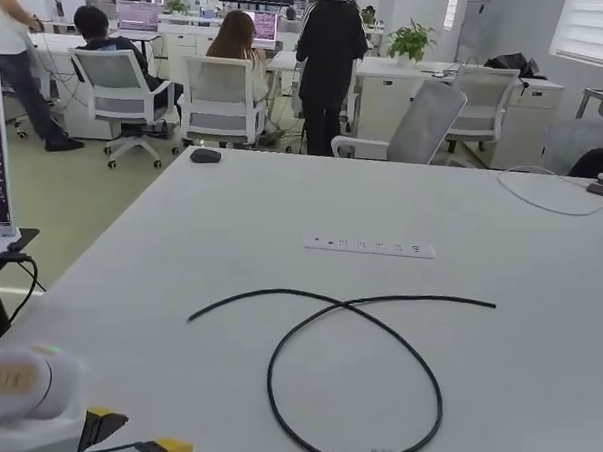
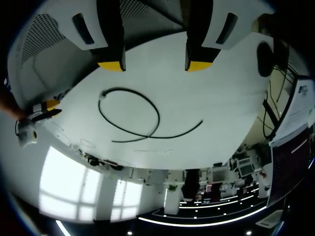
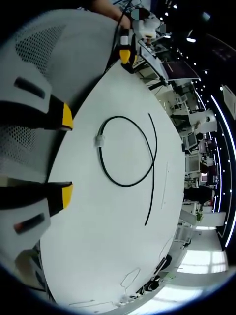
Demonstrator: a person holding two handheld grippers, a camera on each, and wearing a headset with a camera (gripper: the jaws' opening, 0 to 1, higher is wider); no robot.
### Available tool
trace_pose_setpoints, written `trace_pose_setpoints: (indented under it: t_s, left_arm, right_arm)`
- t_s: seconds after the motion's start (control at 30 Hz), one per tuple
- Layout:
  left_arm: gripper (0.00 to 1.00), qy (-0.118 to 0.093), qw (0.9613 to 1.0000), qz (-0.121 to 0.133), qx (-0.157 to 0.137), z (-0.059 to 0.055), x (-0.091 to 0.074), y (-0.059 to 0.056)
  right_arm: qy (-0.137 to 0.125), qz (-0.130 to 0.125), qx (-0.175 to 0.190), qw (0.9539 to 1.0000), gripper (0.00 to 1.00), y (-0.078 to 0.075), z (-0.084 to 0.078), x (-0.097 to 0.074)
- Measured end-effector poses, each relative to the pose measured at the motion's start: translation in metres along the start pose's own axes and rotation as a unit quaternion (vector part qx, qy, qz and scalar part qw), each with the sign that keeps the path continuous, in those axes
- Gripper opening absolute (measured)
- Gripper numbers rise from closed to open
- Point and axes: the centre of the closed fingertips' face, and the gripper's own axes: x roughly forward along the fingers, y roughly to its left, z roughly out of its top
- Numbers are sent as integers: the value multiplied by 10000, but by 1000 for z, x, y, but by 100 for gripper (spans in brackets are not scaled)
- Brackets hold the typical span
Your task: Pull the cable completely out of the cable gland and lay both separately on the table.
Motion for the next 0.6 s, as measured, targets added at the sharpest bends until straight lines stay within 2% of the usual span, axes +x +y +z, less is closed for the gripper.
trace_pose_setpoints:
  t_s: [0.6]
  left_arm:
    - [49, 78, 9999, -43, 99, -1, 2, 0]
  right_arm:
    - [31, -3, -26, 10000, 42, -1, -1, 1]
